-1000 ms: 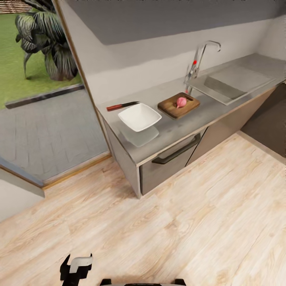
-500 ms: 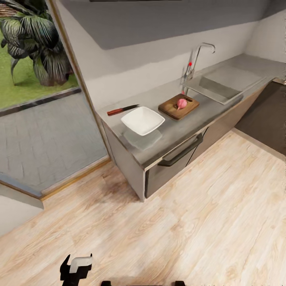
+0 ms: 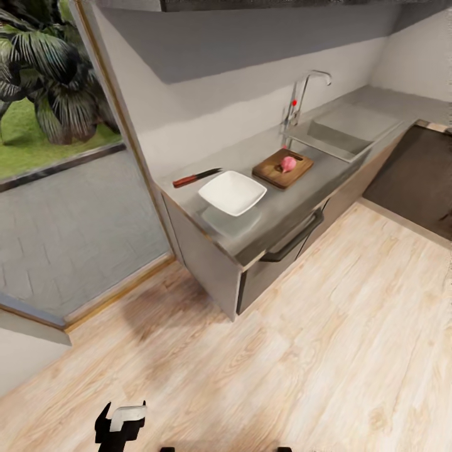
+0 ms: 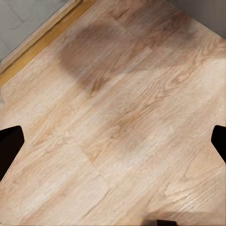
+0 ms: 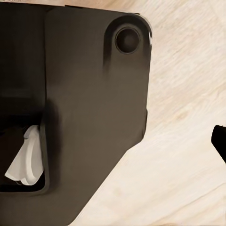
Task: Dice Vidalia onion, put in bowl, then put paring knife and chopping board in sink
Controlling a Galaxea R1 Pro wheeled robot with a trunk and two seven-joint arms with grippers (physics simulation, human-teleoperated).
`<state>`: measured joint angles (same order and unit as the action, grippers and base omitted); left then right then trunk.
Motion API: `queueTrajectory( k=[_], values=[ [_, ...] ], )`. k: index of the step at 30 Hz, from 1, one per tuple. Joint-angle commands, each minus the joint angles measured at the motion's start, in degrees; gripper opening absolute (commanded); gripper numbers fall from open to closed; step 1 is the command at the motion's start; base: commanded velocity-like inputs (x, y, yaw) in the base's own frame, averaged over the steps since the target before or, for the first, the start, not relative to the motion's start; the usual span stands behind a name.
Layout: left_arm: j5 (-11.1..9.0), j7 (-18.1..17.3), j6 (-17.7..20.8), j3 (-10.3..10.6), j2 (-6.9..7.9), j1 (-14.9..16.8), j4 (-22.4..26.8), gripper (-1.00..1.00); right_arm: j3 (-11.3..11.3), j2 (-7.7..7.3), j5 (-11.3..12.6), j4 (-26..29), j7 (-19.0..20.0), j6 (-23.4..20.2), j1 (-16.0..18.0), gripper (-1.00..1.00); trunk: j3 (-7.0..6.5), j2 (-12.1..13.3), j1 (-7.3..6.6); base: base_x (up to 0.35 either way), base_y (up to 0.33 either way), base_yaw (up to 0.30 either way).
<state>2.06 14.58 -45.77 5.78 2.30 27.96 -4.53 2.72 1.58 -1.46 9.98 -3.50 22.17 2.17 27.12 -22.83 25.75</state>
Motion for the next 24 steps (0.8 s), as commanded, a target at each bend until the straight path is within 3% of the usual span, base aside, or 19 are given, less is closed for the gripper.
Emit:
queueTrajectory(
  k=[1, 12, 24],
  values=[
    [0.23, 0.53, -0.21, 0.48, -0.01, 0.08, -0.18, 1.00, 0.27, 0.00, -0.14, -0.04, -0.37, 0.15, 0.03, 1.00, 0.03, -0.09, 0.03, 0.000, 0.299, -0.145],
    [0.23, 0.53, -0.19, 0.47, -0.01, 0.08, -0.20, 1.00, 0.27, 0.06, -0.19, -0.04, -0.44, 0.21, 0.03, 1.00, -0.25, -0.09, 0.03, 0.026, 0.294, -0.076],
    [0.23, 0.53, -0.19, 0.47, -0.01, 0.08, -0.15, 1.00, 0.26, 0.09, -0.21, -0.04, -0.63, 0.24, 0.03, 1.00, 0.43, -0.09, 0.03, 0.164, 0.058, 0.183]
  ],
)
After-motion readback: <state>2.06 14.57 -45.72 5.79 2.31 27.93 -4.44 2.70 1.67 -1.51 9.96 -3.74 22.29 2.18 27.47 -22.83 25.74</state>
